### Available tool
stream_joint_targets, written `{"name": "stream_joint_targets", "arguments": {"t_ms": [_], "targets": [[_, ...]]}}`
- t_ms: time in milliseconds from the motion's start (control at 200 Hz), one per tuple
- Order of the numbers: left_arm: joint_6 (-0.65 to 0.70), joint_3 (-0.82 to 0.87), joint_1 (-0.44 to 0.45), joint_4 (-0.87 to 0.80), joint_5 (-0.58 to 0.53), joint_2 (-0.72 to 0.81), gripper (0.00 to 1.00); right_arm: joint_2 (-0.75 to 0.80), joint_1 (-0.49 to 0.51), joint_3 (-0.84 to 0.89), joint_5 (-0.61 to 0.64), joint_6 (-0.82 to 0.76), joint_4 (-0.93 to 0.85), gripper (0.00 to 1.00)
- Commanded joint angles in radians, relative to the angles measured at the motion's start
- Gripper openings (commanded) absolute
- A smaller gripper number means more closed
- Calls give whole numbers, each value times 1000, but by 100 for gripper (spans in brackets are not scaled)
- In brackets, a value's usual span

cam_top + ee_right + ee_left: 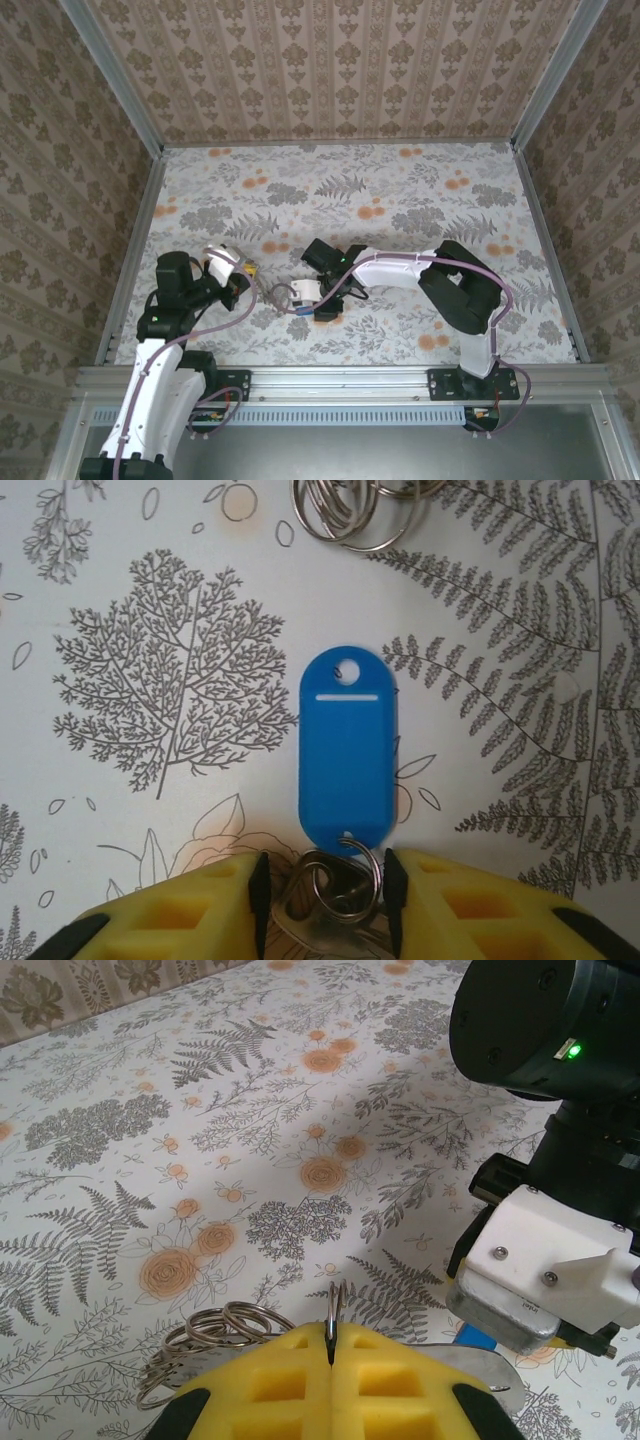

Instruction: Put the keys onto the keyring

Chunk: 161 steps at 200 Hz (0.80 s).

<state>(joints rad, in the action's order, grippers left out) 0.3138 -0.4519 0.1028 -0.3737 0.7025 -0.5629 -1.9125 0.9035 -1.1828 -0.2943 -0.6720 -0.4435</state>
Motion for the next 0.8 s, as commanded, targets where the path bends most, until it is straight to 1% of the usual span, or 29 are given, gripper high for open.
{"name": "stream_joint_targets", "arguments": {"t_ms": [0,40,245,610,755,800], "targets": [[-9,-15,-7,-5,4,17,0,-13,6,31,37,9,1,32],[-10,-14,-6,-5,4,16,0,-4,6,37,38,5,3,31],[-11,-14,-7,-2,6,17,0,66,4,80,37,2,40,31],[-13,-11,-5,3,8,17,0,101,-6,122,42,-3,43,31],[-14,-11,-5,5,8,17,0,118,-17,131,40,8,43,23],[-15,-11,-5,3,9,17,0,126,-21,140,35,6,47,22]]}}
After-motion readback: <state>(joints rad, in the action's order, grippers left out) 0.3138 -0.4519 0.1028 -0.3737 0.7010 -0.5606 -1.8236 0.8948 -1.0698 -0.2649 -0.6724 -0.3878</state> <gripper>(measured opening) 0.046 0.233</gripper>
